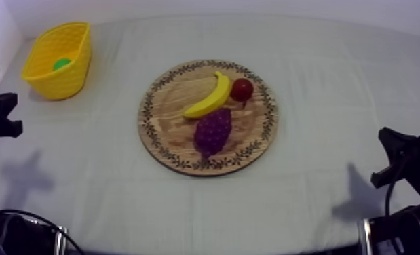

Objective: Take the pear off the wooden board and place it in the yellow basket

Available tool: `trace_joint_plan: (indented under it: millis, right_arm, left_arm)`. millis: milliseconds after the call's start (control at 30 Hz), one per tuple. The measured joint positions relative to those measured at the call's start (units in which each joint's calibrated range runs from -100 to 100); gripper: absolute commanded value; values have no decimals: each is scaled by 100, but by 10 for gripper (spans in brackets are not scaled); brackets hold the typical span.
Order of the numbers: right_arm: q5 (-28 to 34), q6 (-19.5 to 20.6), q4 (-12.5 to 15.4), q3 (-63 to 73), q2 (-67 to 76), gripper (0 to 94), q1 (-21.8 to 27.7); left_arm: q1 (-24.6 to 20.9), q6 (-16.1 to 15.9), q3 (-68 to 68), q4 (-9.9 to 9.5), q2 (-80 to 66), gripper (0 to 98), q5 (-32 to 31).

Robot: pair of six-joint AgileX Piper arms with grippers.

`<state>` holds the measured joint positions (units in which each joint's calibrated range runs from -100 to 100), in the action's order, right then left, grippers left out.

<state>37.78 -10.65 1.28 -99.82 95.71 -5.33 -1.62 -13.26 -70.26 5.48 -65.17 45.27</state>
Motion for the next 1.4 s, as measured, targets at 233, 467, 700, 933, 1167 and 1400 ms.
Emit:
trace_joint_plan:
  millis: [233, 467, 700, 933, 1167, 1400]
  right_arm:
    - [0, -2, 0, 0, 0, 4, 0]
    - [0, -6, 0, 0, 0, 4, 0]
    - [0, -6, 0, 0, 0, 4, 0]
    - [0, -6, 0, 0, 0, 4, 0]
    - [0, -11, 0, 0, 0, 4, 0]
    - [0, -11, 0, 0, 0, 4, 0]
  left_arm:
    - [20, -37, -997, 45, -1124, 1, -374]
    - [43, 58, -1864, 57, -2027, 1, -417]
    - [30, 382, -2500, 36, -2756, 0, -463]
    - [22, 584, -2568, -59, -3216, 0, -393]
    - [42, 715, -2638, -84, -3441, 0, -411]
    - [23, 1326, -2895, -548, -3457, 0, -1155]
